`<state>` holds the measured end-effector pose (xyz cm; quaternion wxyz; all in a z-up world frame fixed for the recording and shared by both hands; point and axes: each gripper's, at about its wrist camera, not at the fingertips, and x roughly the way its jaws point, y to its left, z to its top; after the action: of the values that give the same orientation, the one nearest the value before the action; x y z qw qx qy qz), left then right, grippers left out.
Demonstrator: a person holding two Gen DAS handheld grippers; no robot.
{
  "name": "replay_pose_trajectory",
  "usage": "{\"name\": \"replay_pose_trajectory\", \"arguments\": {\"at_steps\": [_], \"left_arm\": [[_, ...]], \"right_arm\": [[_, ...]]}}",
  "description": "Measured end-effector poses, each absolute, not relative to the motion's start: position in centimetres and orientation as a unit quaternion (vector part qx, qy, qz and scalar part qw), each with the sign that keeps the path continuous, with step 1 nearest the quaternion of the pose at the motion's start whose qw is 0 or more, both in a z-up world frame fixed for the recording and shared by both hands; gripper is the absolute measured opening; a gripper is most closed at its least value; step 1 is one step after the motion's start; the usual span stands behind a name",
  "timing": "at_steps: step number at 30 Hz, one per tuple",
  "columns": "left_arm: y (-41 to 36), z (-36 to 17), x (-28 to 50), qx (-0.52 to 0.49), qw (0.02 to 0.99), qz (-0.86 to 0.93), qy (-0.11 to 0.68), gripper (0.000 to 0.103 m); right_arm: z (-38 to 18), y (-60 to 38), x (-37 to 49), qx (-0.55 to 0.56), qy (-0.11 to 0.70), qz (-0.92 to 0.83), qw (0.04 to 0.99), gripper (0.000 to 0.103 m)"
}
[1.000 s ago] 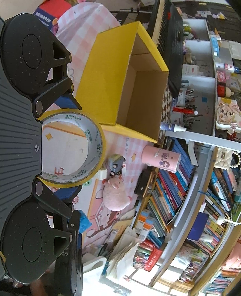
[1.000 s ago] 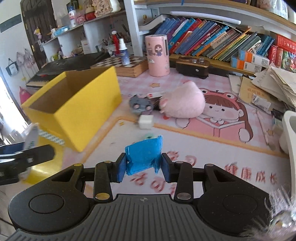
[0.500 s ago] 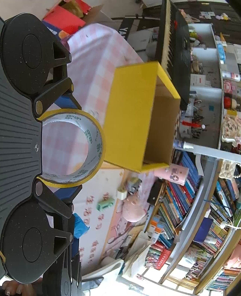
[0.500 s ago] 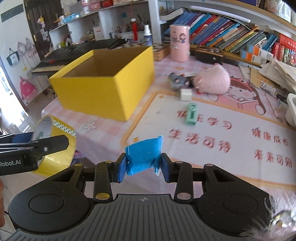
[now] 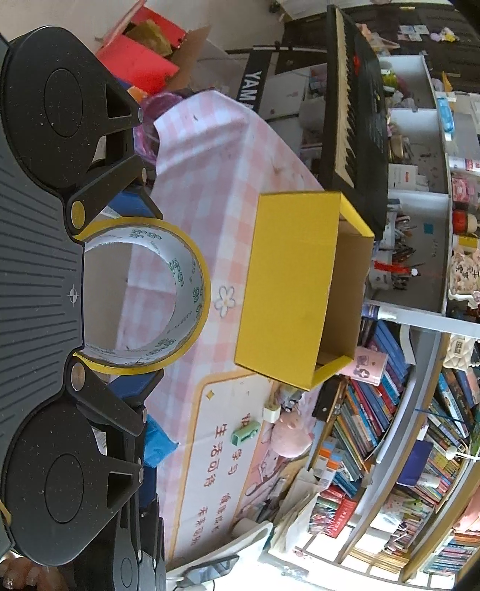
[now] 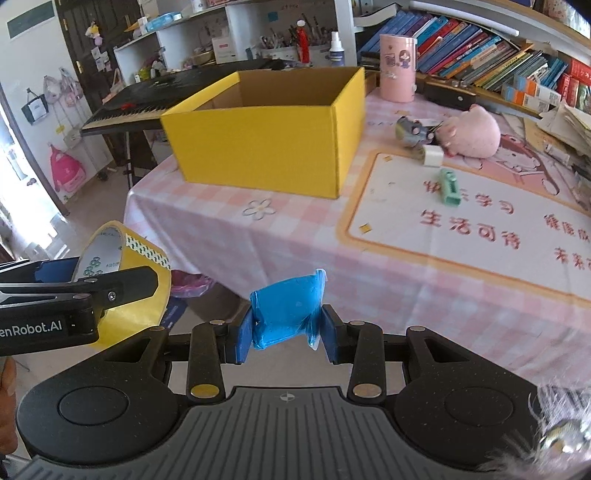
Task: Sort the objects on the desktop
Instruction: 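Carry the tape roll and blue eraser with both grippers toward the yellow box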
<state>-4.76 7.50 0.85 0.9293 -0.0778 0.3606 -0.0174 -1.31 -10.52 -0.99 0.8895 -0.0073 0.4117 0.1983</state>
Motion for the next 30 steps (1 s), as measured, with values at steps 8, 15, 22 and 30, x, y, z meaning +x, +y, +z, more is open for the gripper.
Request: {"name": "replay_pose_trajectory", "arguments": {"at_steps": [8,15,22,30], "left_arm": [[9.1,1.3,-6.2,-0.074,0.934,-0.015,0.350,0.083],[10.2,1.8,-6.6,-0.076,0.938,-0.011,0.338,0.083],[10.6,2.1,-6.5,-0.078,0.941,-0.012,0.331,0.083],[10.5,2.1,-6.3,-0.079,0.942,-0.020,0.326,0.083]], "right_arm": [[-0.8,-8.2,-2.7,-0.009,0.410,0.213,0.887,0.035],[-0.4,-7.0,-2.9,-0.015,0.403,0.220,0.888,0.035],[-0.1,-6.6,-2.8,-0.016,0.399,0.219,0.890,0.035],[0.1,-6.4,-2.8,-0.016,0.397,0.217,0.892,0.035]]}}
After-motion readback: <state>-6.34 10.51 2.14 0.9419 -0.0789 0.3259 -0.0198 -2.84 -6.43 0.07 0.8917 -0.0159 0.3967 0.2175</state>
